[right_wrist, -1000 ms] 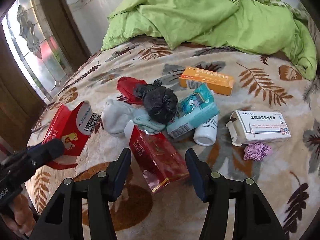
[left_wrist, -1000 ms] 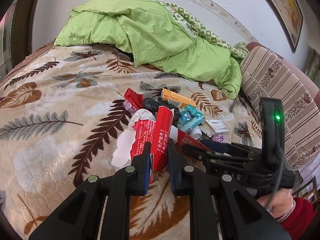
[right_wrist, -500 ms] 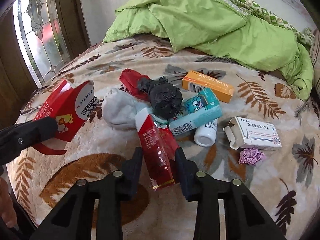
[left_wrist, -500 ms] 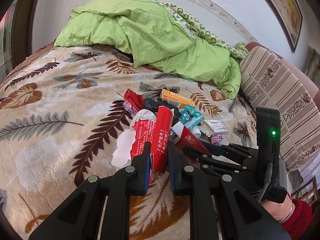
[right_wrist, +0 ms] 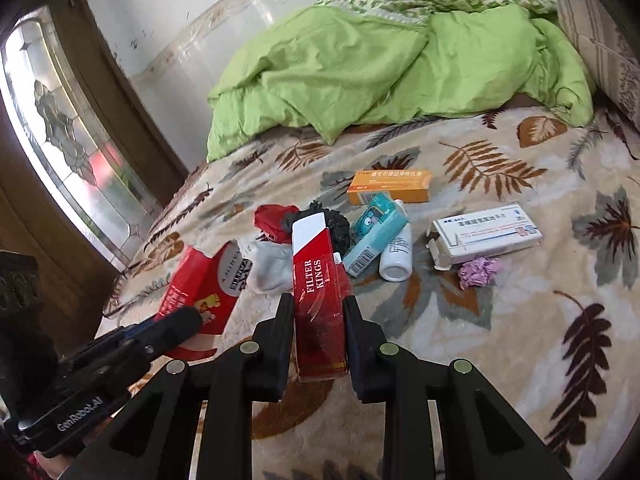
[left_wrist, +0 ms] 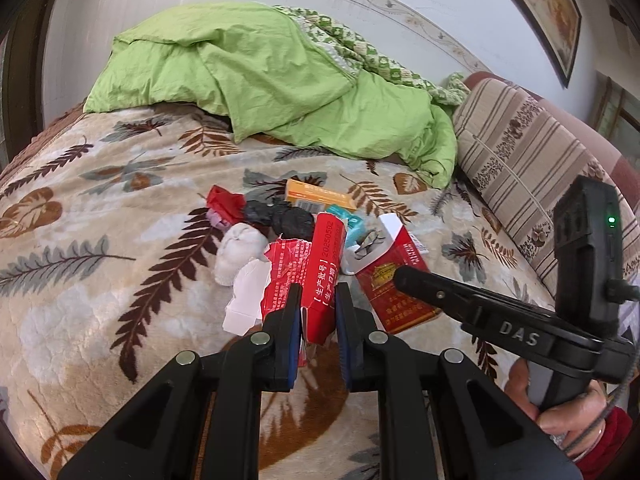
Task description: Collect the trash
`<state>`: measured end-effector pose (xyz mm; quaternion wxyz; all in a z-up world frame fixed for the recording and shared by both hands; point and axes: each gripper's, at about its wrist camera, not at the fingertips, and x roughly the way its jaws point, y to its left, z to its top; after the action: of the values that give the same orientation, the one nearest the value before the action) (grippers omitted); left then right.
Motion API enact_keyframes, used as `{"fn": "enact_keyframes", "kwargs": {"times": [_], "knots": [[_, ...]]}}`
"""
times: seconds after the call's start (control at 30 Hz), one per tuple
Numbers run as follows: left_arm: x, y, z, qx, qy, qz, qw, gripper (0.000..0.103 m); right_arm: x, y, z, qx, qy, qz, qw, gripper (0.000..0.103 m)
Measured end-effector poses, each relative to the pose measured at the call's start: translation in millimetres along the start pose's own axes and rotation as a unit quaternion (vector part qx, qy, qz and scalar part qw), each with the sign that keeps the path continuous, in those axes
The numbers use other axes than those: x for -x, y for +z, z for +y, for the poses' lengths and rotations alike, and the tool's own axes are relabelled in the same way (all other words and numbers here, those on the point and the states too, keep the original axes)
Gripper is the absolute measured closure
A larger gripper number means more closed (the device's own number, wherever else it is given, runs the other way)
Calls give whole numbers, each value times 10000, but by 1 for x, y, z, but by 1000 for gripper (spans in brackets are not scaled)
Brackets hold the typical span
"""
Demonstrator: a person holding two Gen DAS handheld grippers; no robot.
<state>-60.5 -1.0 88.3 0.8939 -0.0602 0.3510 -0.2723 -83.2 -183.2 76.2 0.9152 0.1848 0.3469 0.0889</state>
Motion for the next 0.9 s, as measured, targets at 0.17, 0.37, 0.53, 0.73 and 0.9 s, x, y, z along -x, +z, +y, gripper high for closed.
{"fn": "enact_keyframes", "kwargs": {"times": [0.17, 0.37, 0.53, 0.73, 0.9], "knots": [[-4, -1, -10, -78, -36, 40, 10000, 88, 16, -3, -4, -181, 15, -162, 9997, 78], [-8, -4, -19, -176, -89, 102, 9998, 88, 28, -7, -16, -533, 86, -235, 9983, 78], [-10, -8, -29, -265, -287, 196, 9990, 88, 44, -15, -27, -871, 181, -322, 9955, 78], [-9, -20, -53, -472, -608, 323, 9965, 88, 72, -31, -39, -1278, 306, -404, 9905, 78], [-5, -32, -80, -619, -909, 418, 9931, 88, 104, -48, -50, -1450, 285, -465, 9879, 78]]}}
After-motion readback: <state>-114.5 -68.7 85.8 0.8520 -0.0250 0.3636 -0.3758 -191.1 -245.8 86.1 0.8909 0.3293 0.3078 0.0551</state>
